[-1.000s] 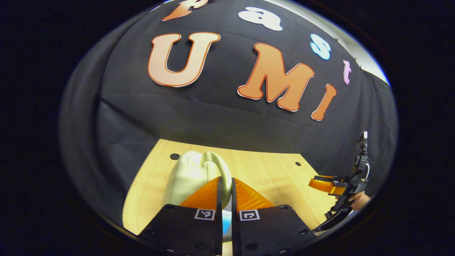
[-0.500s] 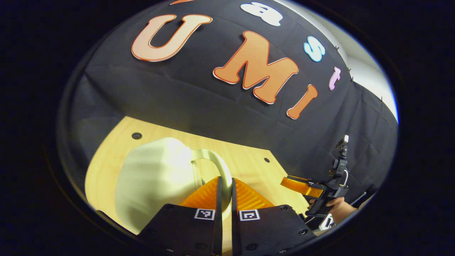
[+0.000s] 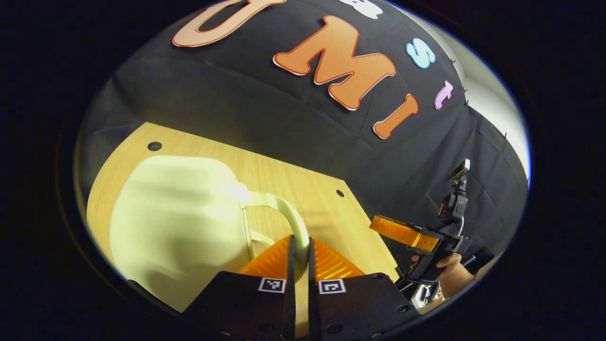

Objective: First open the suitcase, pack the skin care products into it, and then close the suitcase.

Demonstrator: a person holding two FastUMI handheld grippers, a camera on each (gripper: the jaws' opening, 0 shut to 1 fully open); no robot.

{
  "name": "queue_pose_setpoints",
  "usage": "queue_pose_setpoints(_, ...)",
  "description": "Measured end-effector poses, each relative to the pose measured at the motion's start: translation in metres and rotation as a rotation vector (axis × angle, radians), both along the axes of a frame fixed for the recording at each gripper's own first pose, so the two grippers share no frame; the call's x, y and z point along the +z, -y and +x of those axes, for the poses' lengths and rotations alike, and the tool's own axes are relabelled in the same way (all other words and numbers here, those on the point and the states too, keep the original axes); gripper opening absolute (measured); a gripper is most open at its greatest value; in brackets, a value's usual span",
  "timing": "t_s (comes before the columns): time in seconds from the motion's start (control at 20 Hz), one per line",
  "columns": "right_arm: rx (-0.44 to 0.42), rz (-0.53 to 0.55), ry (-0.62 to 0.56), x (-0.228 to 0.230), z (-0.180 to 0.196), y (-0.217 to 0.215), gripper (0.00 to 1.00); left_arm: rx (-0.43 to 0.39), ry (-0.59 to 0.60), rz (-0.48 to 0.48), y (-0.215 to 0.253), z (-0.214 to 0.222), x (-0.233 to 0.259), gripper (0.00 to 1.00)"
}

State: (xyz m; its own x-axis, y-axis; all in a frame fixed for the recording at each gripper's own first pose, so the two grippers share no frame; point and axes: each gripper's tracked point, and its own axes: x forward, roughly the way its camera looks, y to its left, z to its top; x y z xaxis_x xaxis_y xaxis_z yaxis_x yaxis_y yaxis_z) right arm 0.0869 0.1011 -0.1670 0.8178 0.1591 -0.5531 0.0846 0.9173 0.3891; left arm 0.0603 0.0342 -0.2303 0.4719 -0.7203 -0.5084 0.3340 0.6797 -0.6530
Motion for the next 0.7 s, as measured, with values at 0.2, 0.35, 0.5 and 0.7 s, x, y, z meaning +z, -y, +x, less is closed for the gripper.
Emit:
queue_pose_setpoints(0.2,0.004,-0.009,0.012,0.000,-0.003,-0.001,0.91,-0.030,-0.042,0.023,0.021,-0.007,-0.026,0.11)
queue_pose_setpoints(0.35,0.012,-0.015,0.008,0.000,-0.004,-0.003,0.92,-0.055,-0.059,0.087,0.035,-0.012,-0.048,0.11)
queue_pose_setpoints(0.5,0.015,-0.014,0.010,0.001,-0.007,-0.003,0.92,-0.097,-0.061,0.179,0.049,-0.024,-0.069,0.11)
queue_pose_setpoints(0.7,0.008,-0.022,0.016,0.004,-0.009,0.001,0.91,-0.141,-0.063,0.242,0.062,-0.036,-0.086,0.19)
